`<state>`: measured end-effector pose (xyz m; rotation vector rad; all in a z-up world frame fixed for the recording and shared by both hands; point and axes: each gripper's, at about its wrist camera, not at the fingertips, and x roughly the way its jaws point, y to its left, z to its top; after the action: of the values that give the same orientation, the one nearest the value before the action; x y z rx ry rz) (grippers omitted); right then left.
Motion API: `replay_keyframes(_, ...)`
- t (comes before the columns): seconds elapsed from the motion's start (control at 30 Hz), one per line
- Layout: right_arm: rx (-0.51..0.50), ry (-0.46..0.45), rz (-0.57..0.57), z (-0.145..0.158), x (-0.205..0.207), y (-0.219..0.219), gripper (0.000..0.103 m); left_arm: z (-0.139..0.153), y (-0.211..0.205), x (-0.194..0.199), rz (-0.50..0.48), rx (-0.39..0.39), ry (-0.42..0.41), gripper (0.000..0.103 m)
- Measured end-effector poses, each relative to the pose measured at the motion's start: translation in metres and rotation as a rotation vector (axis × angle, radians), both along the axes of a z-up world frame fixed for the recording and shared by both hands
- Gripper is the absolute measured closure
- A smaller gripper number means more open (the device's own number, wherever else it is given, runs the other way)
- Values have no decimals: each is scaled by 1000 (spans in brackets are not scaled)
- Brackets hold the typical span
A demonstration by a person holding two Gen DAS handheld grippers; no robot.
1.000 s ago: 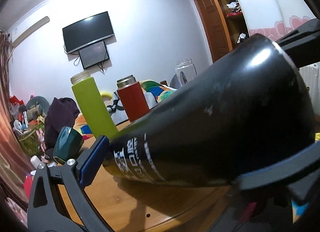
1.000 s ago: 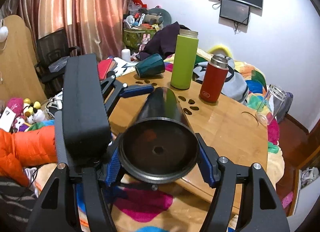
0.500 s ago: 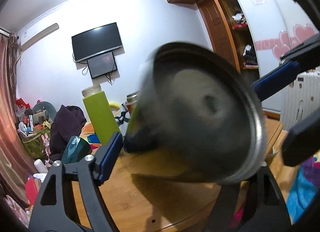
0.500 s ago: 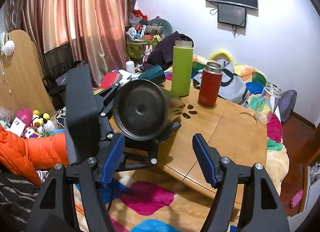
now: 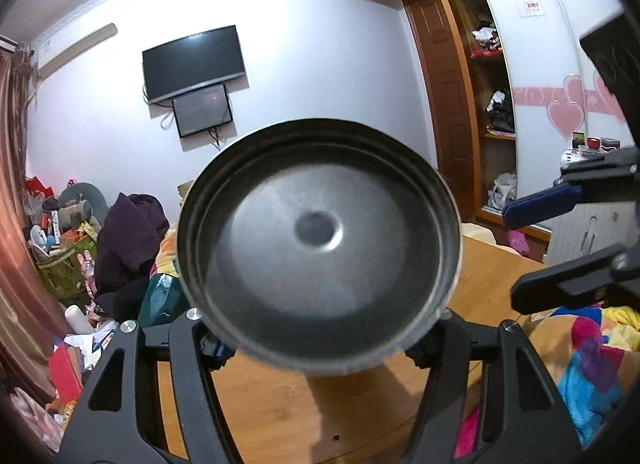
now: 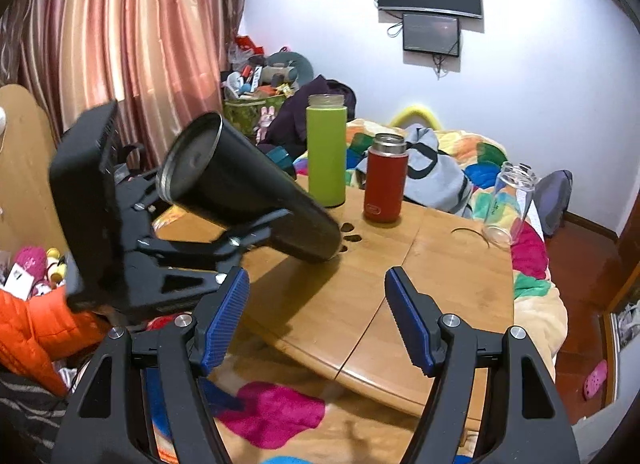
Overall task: Flip cup upside down
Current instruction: 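Rotate the right gripper to tilt the black thermos upright, then open it, then set the black thermos upright on the table beside the red thermos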
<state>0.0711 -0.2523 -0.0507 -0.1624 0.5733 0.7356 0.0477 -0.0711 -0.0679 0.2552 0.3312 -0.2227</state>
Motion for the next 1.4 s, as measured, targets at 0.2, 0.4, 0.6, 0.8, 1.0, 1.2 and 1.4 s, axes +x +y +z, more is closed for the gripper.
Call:
replay_keyframes(0.2,37,8,-42,-5,14,-2,36,16,11,24,-29,-32,123,39)
replay_keyframes(0.4,53,1,-100,-11,27,-3,36,24,22,60,-50,-99,248,39)
replay_keyframes(0.6,75,-5,-139,-12,36,-3,36,31,20,93,-51,-119,328,39)
replay_keyframes(0.8,97,2,-149,-11,42,-3,36,33,22,121,-48,-147,396,39)
replay_keyframes(1.0,108,8,-152,-12,42,-2,36,35,20,123,-51,-134,382,39)
replay_keyframes(1.2,118,9,-156,-11,44,-1,36,37,23,118,-45,-143,370,38)
replay_keyframes(1.4,116,-28,-176,-2,41,2,34,44,28,89,-44,-140,298,24)
